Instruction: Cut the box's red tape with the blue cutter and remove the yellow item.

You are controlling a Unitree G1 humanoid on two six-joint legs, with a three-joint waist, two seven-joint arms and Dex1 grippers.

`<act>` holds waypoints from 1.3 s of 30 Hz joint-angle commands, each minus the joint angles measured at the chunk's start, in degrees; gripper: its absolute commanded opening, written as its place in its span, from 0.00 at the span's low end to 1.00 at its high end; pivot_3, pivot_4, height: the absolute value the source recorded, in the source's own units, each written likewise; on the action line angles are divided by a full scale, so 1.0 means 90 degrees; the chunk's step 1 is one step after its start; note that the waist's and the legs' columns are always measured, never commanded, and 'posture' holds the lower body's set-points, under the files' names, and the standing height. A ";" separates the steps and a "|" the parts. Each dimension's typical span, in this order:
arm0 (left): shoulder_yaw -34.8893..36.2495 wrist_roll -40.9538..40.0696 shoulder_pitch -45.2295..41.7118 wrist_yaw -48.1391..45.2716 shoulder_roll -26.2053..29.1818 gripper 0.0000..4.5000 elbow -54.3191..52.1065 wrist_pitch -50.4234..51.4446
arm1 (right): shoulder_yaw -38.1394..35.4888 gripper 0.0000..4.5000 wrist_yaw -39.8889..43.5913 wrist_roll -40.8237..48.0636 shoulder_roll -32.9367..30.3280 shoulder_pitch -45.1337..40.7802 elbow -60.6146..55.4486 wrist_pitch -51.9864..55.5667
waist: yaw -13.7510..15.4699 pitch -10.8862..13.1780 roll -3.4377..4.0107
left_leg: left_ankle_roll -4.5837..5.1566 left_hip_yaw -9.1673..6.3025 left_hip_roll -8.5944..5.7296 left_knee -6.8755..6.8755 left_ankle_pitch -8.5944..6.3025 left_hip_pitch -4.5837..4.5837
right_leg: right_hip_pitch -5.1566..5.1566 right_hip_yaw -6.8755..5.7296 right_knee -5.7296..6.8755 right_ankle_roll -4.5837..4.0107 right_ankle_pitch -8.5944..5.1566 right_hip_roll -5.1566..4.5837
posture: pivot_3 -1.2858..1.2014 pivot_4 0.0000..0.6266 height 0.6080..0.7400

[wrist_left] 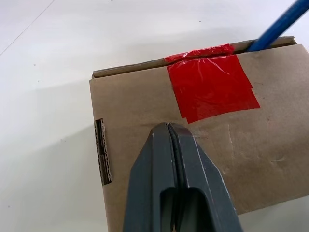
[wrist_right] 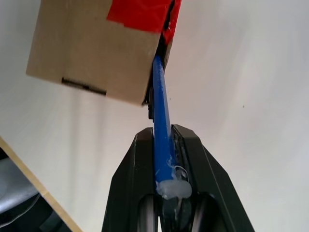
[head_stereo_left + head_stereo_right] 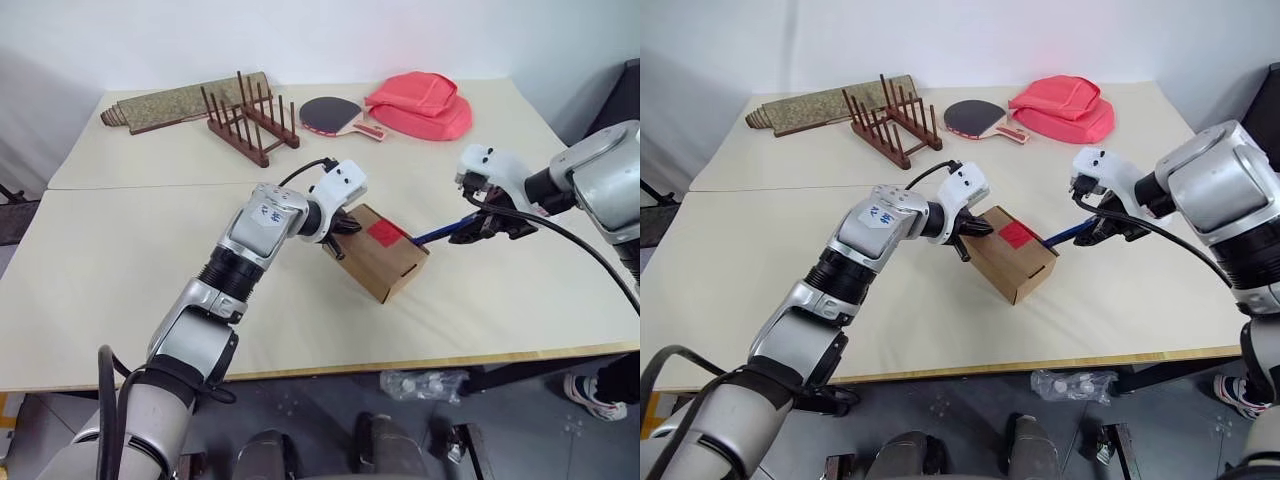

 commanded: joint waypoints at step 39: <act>0.1343 -0.2793 0.1423 -0.1920 0.1631 0.00 -0.3295 0.2314 | -0.4743 0.99 -0.3399 0.0378 0.1785 0.2335 0.2991 -0.4098 | -0.0270 0.0060 0.0082 | 0.0008 0.0007 0.0002 -0.0007 -0.0006 0.0012 | 0.0020 0.0010 -0.0015 0.0011 0.0010 0.0010 | 0.52 0.24 1.00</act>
